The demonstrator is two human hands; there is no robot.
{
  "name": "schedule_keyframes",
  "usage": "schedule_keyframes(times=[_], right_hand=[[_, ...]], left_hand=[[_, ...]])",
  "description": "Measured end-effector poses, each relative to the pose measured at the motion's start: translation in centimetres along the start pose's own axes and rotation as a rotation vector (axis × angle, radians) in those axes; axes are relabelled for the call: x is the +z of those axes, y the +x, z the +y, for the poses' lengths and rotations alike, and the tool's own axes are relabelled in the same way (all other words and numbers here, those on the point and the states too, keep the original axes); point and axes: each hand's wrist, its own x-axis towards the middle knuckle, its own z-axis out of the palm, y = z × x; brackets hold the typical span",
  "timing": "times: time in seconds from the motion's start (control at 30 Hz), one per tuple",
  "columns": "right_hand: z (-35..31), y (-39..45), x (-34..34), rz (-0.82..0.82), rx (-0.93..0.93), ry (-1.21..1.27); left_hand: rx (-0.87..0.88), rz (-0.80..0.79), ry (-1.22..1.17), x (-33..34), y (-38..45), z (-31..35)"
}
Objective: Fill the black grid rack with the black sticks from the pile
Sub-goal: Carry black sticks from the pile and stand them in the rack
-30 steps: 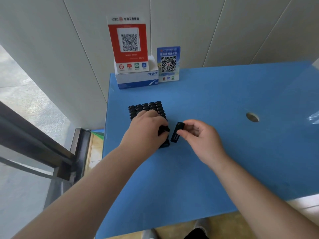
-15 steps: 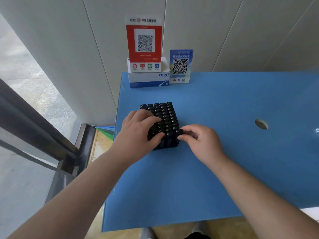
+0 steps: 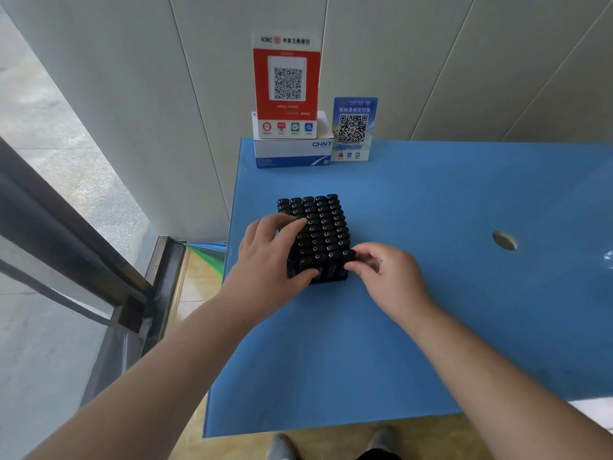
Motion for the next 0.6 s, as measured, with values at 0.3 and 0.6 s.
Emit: schedule_keyframes(times=[0.3, 0.6], right_hand=[[0.9, -0.7, 1.1, -0.2, 0.123, 0.14], [1.3, 0.3, 3.2, -0.053, 0.029, 0.029]], left_hand=[[-0.406, -0.107, -0.227, 3.9, -1.9, -1.7], [-0.243, -0.072, -0.25, 4.3, -1.7, -2.1]])
